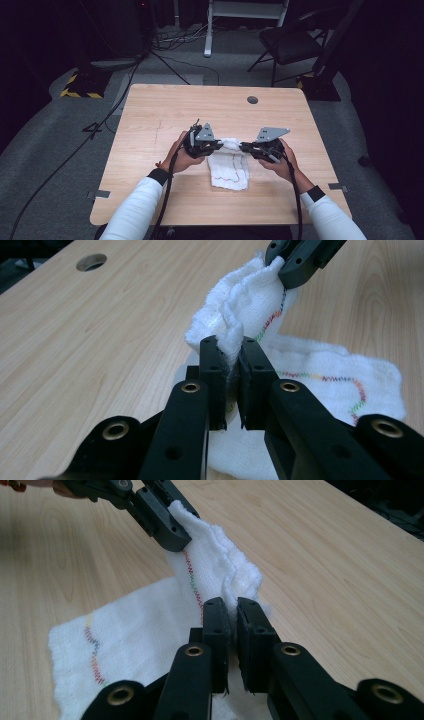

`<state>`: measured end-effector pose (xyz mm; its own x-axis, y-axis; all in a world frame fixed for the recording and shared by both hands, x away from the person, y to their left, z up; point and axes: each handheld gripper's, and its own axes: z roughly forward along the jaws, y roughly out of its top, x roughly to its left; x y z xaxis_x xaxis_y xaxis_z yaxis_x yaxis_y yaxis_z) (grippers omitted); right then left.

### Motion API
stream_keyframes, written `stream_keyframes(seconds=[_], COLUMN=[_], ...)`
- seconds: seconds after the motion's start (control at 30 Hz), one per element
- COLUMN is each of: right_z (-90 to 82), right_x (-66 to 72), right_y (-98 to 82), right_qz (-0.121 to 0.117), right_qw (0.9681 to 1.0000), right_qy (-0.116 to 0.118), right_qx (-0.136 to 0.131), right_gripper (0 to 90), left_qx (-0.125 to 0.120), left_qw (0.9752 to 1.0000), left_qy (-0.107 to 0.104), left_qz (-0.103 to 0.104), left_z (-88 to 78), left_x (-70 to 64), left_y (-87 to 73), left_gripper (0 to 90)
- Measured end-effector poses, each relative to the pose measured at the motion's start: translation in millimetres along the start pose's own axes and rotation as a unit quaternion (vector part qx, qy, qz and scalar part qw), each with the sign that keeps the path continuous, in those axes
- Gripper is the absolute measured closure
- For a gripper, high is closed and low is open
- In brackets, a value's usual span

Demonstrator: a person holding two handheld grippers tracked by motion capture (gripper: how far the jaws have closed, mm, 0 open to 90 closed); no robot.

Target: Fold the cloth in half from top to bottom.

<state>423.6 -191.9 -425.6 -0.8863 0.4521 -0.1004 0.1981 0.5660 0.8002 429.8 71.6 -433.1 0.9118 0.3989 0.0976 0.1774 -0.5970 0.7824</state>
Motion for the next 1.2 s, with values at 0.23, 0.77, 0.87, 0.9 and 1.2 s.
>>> stream_keyframes(seconds=[0.23,0.77,0.87,0.9,1.2], right_z=[-2.7,-3.2,-3.4,-3.6,-5.6], right_x=[5.5,22.0,24.8,25.7,31.9], right_y=[-4.2,-13.2,-14.9,-15.4,-20.6], right_qz=[-0.001,-0.011,-0.013,-0.014,-0.018], right_qw=[1.0,0.9992,0.999,0.9989,0.9982], right_qy=[0.01,0.036,0.04,0.042,0.053], right_qx=[0.001,0.012,0.015,0.016,0.024], right_gripper=[83.7,83.1,83.0,82.9,81.7], left_qx=[-0.001,0.01,0.015,0.015,0.025], left_qw=[0.9999,0.9994,0.9993,0.9992,0.9986], left_qy=[-0.011,-0.023,-0.025,-0.027,-0.034], left_qz=[0.007,0.023,0.025,0.026,0.033], left_z=[-4.0,-11.8,-11.9,-11.6,-11.1], left_x=[-7.6,-25.2,-28.5,-29.7,-38.8], left_y=[-4.3,-16.7,-19.0,-19.7,-24.6], left_gripper=[82.5,81.5,81.5,81.5,81.3])
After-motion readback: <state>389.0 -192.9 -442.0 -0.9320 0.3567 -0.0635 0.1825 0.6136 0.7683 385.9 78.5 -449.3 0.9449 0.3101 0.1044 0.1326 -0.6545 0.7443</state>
